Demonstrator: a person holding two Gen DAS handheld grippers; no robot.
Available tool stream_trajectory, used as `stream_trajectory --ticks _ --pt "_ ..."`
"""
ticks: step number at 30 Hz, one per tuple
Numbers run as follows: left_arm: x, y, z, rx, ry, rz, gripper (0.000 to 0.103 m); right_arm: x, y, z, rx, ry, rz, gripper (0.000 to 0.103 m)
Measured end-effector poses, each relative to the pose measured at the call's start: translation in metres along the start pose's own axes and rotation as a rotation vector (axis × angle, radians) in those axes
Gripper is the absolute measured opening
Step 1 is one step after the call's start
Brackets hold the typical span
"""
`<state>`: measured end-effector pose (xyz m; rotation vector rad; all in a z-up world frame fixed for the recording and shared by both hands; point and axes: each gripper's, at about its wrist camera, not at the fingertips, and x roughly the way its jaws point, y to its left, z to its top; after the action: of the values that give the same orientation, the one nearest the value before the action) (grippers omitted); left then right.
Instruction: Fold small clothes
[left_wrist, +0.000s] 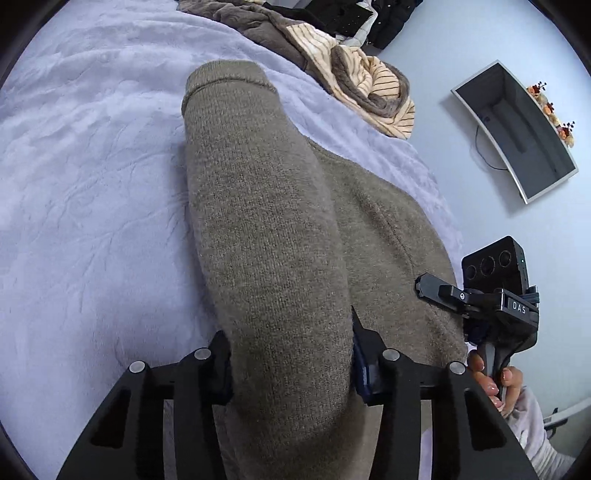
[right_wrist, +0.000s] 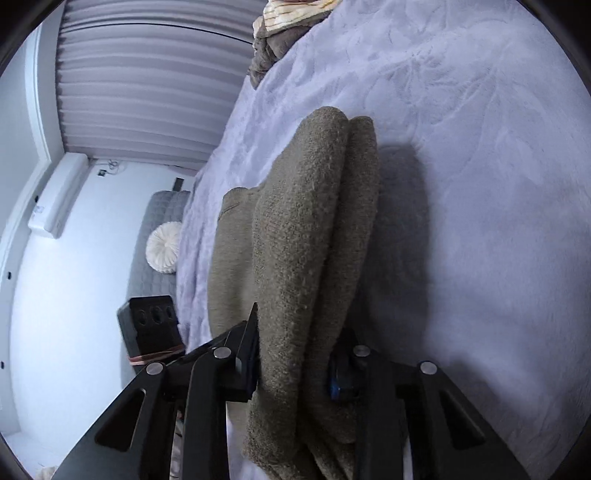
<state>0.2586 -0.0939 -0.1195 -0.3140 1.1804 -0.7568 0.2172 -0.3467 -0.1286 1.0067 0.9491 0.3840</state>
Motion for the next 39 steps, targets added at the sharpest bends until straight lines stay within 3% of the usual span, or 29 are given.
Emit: stream_trajectory --ticks 5,11,17,23,26,29,30,33,36,39 --pt "-0.046 -0.026 -0.016 0.029 -0.021 -0.033 0.048 -0.013 0.04 -0.021 -0.001 0.006 0.08 0.03" --pt "-0.124 -0.04 -0.055 0.001 -0.063 -0.095 0.048 -0.035 0.094 -0.071 -0.041 0.019 0.135 0.03" --pt "-0.189 -0.038 -0.126 -0.009 -0.071 -0.047 0.049 -0.033 0.125 -0.135 -0.068 0.07 0.153 0.03" --pt "-0.22 -0.014 -0.204 -0.041 -0.048 0.03 0.049 -0.006 0.11 -0.198 -0.033 0.139 0.166 0.031" --pt "-0.21 0.005 -0.237 -0.058 -0.039 0.136 0.049 0.014 0.092 -0.218 -0.039 0.162 0.095 0.031" --pt "-0.196 0.028 -0.266 -0.112 -0.012 0.312 0.052 0.028 0.069 -0.232 -0.064 0.171 -0.146 0.033" --pt "-0.2 0.034 -0.275 -0.126 -0.044 0.325 0.057 0.028 0.064 -0.235 -0.069 0.157 -0.223 0.033" --pt "-0.223 0.043 -0.289 -0.168 -0.13 0.328 0.063 0.009 0.061 -0.24 -0.054 0.108 -0.23 0.037" --pt "-0.243 0.044 -0.29 -0.166 -0.188 0.393 0.063 -0.013 0.066 -0.234 -0.084 0.045 -0.257 0.04" --pt "-0.25 0.044 -0.281 -0.171 -0.23 0.394 0.063 -0.018 0.07 -0.227 -0.041 0.013 -0.193 0.041"
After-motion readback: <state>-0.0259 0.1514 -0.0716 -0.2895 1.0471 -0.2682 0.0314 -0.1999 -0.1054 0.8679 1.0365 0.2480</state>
